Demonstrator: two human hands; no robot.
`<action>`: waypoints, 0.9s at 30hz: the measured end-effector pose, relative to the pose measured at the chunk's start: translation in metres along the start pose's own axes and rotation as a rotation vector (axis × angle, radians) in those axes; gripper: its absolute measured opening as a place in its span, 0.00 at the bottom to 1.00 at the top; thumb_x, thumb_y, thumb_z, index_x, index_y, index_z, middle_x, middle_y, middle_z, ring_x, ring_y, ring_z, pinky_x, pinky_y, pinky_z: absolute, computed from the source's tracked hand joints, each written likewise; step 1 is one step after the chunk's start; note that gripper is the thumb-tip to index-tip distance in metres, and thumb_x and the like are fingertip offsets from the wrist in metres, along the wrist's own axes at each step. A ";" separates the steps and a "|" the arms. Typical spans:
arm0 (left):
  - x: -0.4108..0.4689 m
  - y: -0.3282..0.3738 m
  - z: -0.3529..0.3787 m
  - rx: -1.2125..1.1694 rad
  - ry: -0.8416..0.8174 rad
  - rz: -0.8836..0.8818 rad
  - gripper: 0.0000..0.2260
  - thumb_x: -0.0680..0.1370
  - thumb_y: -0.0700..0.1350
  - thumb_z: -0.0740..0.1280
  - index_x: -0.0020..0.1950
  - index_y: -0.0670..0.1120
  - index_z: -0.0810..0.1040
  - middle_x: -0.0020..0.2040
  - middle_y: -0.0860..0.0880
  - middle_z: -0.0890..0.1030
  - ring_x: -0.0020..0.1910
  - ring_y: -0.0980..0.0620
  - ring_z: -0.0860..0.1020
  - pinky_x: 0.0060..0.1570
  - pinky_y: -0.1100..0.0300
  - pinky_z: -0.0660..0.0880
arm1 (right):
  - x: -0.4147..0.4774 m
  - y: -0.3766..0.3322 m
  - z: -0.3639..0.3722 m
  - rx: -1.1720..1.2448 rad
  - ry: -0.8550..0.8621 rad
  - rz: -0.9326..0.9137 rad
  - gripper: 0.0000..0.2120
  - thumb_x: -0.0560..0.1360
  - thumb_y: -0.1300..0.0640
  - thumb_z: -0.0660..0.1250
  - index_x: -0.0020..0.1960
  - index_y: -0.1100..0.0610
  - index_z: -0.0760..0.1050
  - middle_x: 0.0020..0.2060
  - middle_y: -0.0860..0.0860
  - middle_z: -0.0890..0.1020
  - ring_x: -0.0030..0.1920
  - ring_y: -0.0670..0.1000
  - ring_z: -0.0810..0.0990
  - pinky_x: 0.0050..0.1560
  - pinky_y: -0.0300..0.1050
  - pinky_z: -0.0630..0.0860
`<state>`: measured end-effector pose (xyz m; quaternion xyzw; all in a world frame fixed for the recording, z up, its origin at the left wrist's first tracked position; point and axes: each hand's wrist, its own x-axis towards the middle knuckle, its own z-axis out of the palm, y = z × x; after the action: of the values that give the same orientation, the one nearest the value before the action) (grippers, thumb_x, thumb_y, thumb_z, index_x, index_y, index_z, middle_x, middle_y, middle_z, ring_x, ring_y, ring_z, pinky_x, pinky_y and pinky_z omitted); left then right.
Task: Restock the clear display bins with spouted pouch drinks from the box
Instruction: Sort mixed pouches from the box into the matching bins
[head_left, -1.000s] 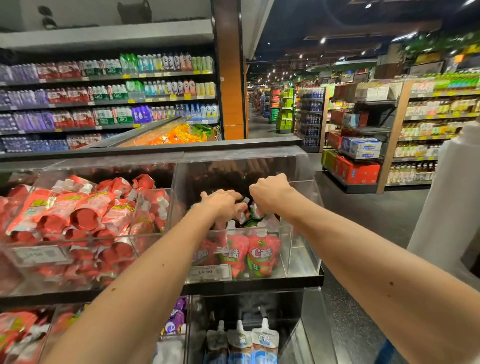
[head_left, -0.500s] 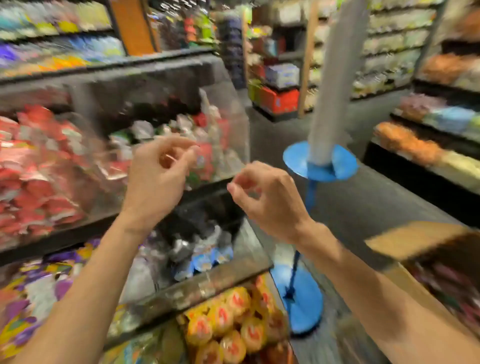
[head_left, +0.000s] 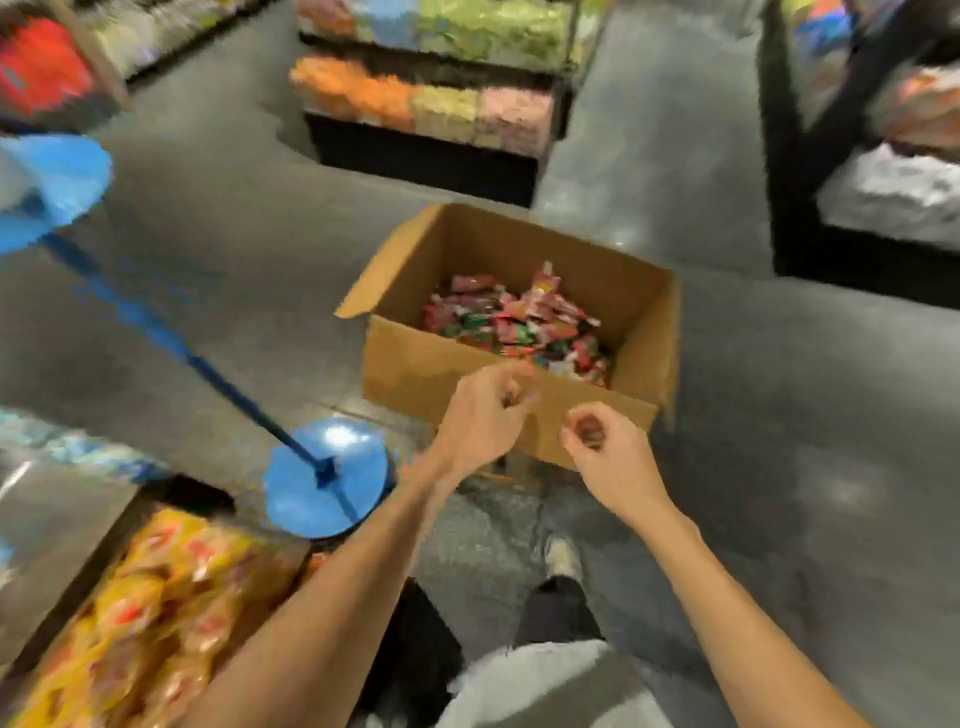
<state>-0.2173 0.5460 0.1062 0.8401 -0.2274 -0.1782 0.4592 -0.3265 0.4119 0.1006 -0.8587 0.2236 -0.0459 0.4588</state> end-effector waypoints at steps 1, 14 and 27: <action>0.023 0.002 0.019 0.030 -0.070 -0.013 0.07 0.79 0.44 0.69 0.56 0.47 0.82 0.44 0.44 0.84 0.43 0.48 0.81 0.46 0.54 0.78 | 0.013 0.017 -0.011 0.015 0.014 0.053 0.04 0.78 0.57 0.69 0.51 0.51 0.75 0.40 0.41 0.78 0.43 0.44 0.78 0.43 0.29 0.71; 0.198 -0.039 0.145 0.288 -0.255 -0.341 0.12 0.78 0.40 0.70 0.62 0.41 0.80 0.55 0.44 0.83 0.56 0.47 0.80 0.52 0.60 0.73 | 0.199 0.147 -0.047 -0.072 -0.206 0.256 0.08 0.82 0.60 0.61 0.57 0.54 0.77 0.46 0.52 0.83 0.48 0.53 0.80 0.50 0.50 0.78; 0.313 -0.147 0.186 0.680 -0.742 -0.252 0.19 0.76 0.42 0.72 0.65 0.43 0.74 0.59 0.41 0.80 0.57 0.41 0.78 0.51 0.48 0.77 | 0.275 0.197 0.018 -0.102 -0.347 0.787 0.14 0.79 0.66 0.60 0.62 0.58 0.76 0.62 0.55 0.78 0.59 0.53 0.76 0.51 0.39 0.69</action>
<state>-0.0196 0.3165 -0.1429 0.8430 -0.3169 -0.4341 0.0239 -0.1428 0.2141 -0.1033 -0.7245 0.4556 0.2889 0.4289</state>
